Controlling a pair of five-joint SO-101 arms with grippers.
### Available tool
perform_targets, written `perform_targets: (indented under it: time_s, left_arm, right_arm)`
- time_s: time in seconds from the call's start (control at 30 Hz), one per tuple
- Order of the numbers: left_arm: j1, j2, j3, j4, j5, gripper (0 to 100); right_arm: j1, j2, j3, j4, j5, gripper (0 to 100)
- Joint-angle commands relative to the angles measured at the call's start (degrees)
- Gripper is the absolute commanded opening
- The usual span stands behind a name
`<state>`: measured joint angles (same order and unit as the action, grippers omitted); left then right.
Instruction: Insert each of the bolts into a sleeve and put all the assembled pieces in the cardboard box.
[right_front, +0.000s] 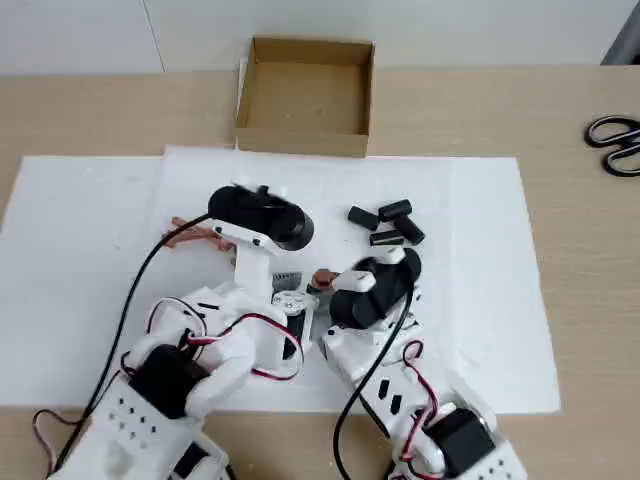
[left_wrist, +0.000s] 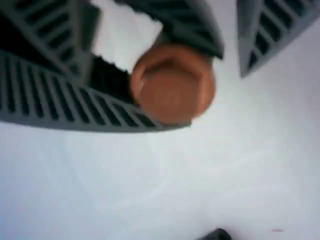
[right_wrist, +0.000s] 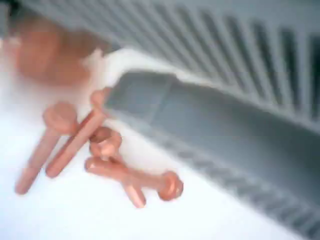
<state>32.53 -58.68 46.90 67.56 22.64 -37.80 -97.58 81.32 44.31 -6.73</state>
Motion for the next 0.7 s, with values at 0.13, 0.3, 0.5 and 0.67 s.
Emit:
perform_targets:
  time_s: [0.13, 0.3, 0.5, 0.67]
  left_arm:
    - [-1.14, -0.62, -16.04, 9.58, 0.09, 22]
    - [-8.97, -0.62, -24.84, 16.79, -8.44, 22]
    - [-13.98, -2.46, -25.89, 22.77, -20.22, 22]
    - [-19.25, -7.03, -24.92, 26.2, -20.48, 22]
  right_arm:
    - [0.22, -0.84, -0.53, -1.1, 0.44, 0.4]
    - [0.4, -0.75, -0.53, -1.1, 0.44, 0.4]
    - [4.35, -0.22, -1.23, 1.01, 0.44, 0.4]
    - [10.15, -0.13, -6.42, 6.46, 0.62, 0.4]
